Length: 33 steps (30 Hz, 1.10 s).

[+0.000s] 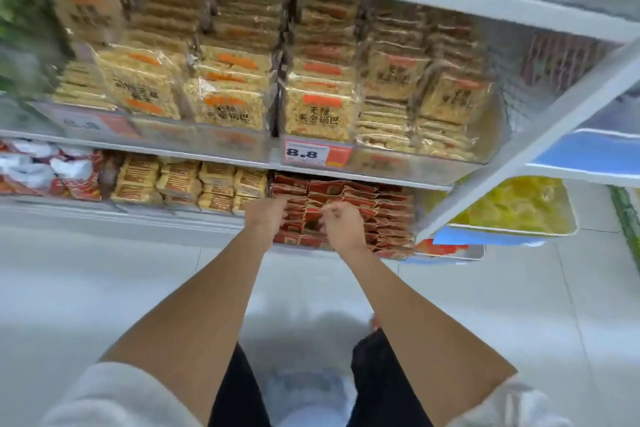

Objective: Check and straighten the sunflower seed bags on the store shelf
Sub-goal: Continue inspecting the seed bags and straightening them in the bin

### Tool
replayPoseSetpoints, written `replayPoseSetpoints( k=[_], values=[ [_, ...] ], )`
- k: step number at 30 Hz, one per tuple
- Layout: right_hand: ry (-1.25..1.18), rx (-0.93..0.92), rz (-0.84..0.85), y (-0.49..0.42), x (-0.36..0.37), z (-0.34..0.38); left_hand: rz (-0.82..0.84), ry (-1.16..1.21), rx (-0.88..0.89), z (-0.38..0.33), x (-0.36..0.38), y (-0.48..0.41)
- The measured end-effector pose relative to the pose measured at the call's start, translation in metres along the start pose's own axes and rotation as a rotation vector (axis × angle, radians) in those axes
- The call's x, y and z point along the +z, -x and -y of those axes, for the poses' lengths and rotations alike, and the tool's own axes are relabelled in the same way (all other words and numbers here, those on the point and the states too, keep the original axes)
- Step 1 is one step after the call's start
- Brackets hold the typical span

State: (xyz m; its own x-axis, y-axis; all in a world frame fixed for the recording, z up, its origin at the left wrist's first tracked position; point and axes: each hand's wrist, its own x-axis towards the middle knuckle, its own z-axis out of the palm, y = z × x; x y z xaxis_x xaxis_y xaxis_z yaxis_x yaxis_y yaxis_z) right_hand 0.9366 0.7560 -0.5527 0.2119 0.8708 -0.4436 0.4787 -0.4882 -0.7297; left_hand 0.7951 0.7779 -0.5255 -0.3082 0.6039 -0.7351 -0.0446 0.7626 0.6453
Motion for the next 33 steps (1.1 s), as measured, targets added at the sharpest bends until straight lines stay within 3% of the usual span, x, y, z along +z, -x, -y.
replayPoseSetpoints(
  k=[6, 13, 21, 24, 29, 33],
  values=[
    [0.158, -0.22, -0.029, -0.032, -0.028, -0.021, -0.104, -0.064, 0.179, 0.02, 0.039, -0.025],
    [0.326, -0.58, -0.11, -0.059, -0.02, -0.028, -0.314, -0.272, 0.556, 0.025, 0.035, -0.045],
    [0.392, -0.882, -0.274, -0.066, -0.004, -0.033, -0.243, -0.29, 0.741, 0.035, 0.033, -0.052],
    [0.352, -0.913, -0.289, -0.055, -0.004, -0.042, -0.216, -0.259, 0.8, 0.043, 0.034, -0.04],
    [0.59, -0.936, -0.226, -0.042, -0.011, -0.049, -0.196, -0.13, 0.825, 0.05, 0.034, -0.032],
    [0.629, -0.919, -0.244, -0.041, -0.016, -0.05, -0.172, -0.097, 0.818, 0.056, 0.028, -0.031]
  ],
)
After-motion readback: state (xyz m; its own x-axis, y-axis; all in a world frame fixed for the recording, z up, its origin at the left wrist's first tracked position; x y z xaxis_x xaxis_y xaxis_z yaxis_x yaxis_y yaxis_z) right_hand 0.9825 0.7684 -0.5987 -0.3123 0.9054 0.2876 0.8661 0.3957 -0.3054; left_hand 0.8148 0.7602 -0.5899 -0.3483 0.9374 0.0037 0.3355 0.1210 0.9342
